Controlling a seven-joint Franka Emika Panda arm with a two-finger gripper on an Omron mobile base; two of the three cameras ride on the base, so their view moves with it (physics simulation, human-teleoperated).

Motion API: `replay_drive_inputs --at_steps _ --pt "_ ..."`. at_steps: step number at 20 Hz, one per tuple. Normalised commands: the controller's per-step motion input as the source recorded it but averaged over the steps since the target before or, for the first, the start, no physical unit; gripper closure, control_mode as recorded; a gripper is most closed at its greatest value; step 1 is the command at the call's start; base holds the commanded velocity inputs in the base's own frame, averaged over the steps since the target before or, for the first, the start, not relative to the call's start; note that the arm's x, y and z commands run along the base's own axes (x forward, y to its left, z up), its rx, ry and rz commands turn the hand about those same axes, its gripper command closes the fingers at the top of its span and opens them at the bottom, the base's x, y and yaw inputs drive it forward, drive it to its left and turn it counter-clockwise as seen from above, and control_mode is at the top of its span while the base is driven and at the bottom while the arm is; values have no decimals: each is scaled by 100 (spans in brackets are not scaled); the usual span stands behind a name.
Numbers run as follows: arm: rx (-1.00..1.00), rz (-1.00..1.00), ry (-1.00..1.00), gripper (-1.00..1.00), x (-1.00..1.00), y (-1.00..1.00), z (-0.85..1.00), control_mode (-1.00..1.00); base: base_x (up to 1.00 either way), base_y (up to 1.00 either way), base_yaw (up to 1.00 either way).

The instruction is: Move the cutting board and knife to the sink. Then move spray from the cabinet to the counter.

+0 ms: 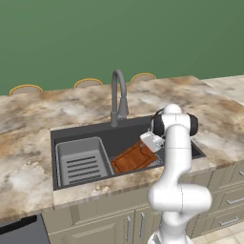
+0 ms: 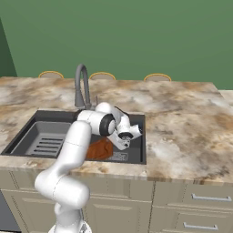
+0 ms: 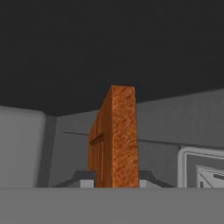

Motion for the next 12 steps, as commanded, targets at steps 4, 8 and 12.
replay_drive_inputs --at_steps 4,8,12 --pt "-1 0 0 -100 0 0 -1 -100 0 0 0" --pt "-4 0 0 -100 0 0 4 -100 0 0 0" --pt "-12 0 0 -100 0 -2 15 -100 0 0 0"
